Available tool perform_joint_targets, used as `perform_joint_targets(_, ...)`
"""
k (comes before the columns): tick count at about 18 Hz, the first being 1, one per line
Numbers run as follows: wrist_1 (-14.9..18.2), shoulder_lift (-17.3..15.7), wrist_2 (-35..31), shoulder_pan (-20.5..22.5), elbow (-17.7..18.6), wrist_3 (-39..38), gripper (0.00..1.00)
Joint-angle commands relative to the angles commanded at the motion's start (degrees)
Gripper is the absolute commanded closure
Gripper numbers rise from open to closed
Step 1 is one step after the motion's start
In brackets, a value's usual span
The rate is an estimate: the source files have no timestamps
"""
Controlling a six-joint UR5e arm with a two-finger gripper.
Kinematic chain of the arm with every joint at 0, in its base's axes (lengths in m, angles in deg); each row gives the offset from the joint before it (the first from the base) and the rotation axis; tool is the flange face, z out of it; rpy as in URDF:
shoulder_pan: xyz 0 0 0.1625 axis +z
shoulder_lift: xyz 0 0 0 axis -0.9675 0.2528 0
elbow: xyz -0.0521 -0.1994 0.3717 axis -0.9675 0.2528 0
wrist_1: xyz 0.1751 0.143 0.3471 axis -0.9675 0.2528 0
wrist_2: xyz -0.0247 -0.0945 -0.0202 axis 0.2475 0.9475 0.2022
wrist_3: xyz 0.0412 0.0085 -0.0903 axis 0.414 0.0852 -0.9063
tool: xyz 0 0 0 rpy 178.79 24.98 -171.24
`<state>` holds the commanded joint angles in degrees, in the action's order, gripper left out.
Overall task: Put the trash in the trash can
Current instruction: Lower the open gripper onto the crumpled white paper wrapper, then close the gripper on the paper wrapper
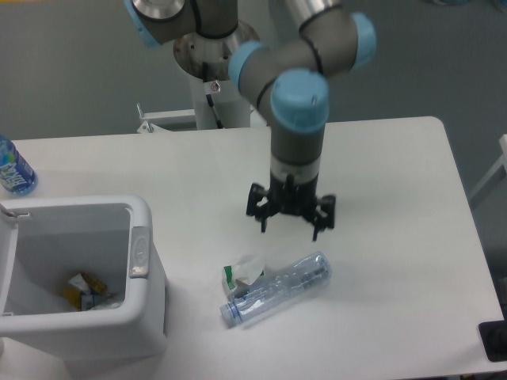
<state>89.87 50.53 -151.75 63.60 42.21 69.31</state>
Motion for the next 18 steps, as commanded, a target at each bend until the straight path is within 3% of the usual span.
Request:
perform_joint_targets(2, -2.72, 1.75, -0.17, -0.44, 0.36, 0.17, 0.00)
perform_joint_targets(8, -4.05, 4.40, -1.57, -2.46, 0.62, 0.44, 0.01)
perform_joint_targets(9, -4.14, 4.40, -3.06, -3.08, 0.71, 0.00, 0.14)
perform_joint_targets(13, -4.14, 4.23, -4.22, -3.87, 0.80, -0.88, 1.00)
perform_joint_targets(18, -3.53, 3.61, -3.78, -3.87, 0.97, -0.18, 1.00)
